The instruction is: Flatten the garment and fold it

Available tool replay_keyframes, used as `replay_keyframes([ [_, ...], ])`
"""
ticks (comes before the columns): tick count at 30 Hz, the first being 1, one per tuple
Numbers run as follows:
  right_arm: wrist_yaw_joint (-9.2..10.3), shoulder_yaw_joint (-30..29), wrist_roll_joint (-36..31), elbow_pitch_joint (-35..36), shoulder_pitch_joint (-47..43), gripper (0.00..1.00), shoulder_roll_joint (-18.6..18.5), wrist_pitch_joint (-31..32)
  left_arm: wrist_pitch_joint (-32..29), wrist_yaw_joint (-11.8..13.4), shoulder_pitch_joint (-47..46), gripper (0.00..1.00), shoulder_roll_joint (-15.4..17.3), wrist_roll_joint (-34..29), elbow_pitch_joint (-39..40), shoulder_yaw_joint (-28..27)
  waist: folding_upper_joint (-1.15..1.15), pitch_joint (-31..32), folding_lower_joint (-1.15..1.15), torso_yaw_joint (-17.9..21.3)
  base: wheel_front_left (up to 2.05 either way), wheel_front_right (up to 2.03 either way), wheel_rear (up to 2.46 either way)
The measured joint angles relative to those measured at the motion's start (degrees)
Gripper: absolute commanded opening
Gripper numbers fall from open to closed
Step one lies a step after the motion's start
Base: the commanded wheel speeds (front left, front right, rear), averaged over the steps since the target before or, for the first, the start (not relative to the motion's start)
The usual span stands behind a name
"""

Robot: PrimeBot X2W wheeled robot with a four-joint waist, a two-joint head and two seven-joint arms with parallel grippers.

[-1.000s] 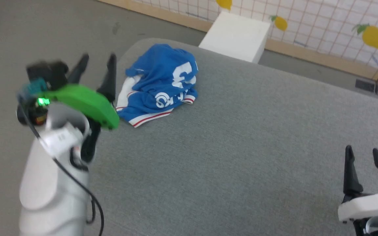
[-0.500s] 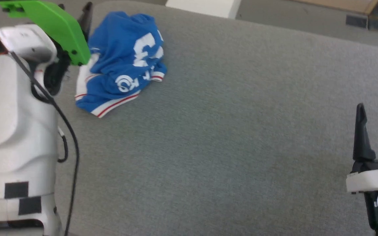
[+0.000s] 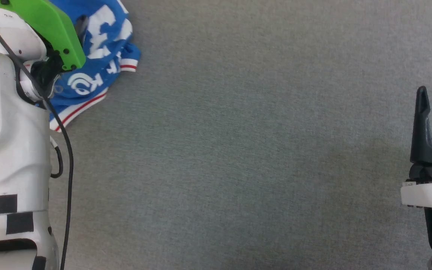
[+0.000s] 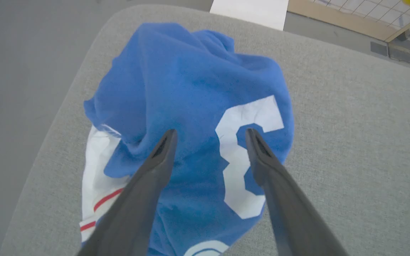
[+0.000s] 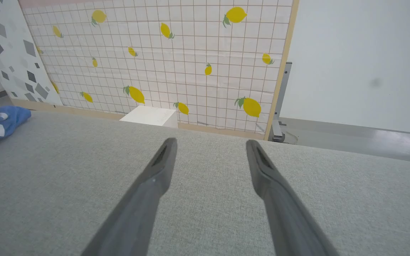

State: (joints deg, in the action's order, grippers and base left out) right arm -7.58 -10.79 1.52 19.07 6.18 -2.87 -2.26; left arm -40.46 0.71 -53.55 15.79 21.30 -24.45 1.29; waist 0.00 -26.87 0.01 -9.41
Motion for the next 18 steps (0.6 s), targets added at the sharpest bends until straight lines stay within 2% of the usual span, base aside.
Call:
replay_keyframes([
  [8, 0.00, 0.35, 0.02, 1.02, 0.34, 1.00, -0.16, 0.32, -6.91, 6.55, 0.04, 1.00, -0.66, 1.85, -2.75, -1.63, 0.00, -4.68, 0.00, 2.47, 0.00, 0.00, 0.00],
  [9, 0.00, 0.67, 0.03, 1.02, 0.82, 1.00, -0.24, 0.32, -8.33, 7.83, 0.06, 1.00, -0.27, 1.57, -2.81, -1.76, 0.00, -5.22, 0.00, 3.23, 0.00, 0.00, 0.00],
  [12, 0.00, 0.86, 0.03, 1.07, 1.45, 1.00, -0.23, 0.32, -8.43, 9.67, 0.12, 1.00, 0.96, 0.79, -2.35, -2.15, 0.00, -5.85, -0.01, 4.47, 0.00, 0.00, 0.00],
  [13, 0.00, 0.83, 0.04, 1.08, 1.52, 1.00, -0.24, 0.32, -8.38, 10.00, 0.14, 0.92, 1.20, 0.65, -2.25, -2.16, 0.00, -6.00, 0.00, 4.76, 0.00, 0.00, 0.00],
  [14, 0.00, 0.86, 0.07, 1.05, 1.58, 1.00, -0.24, 0.31, -8.26, 10.24, 0.18, 0.42, 1.46, 0.41, -2.09, -2.22, 0.00, -6.15, 0.00, 5.09, 0.00, 0.00, 0.00],
  [15, 0.00, 0.86, 0.16, 1.01, 1.70, 1.00, -0.23, 0.30, -7.77, 10.57, 0.25, 0.00, 1.65, 0.30, -1.91, -2.40, 0.00, -6.26, -0.01, 5.40, 0.00, 0.00, 0.00],
  [18, 0.00, 0.68, 0.51, 0.70, 2.08, 1.00, -0.23, 0.05, -6.76, 10.62, 0.64, 0.00, 2.09, 0.31, -1.74, -2.65, 0.00, -6.22, 0.00, 6.13, 0.00, 0.00, 0.00],
])
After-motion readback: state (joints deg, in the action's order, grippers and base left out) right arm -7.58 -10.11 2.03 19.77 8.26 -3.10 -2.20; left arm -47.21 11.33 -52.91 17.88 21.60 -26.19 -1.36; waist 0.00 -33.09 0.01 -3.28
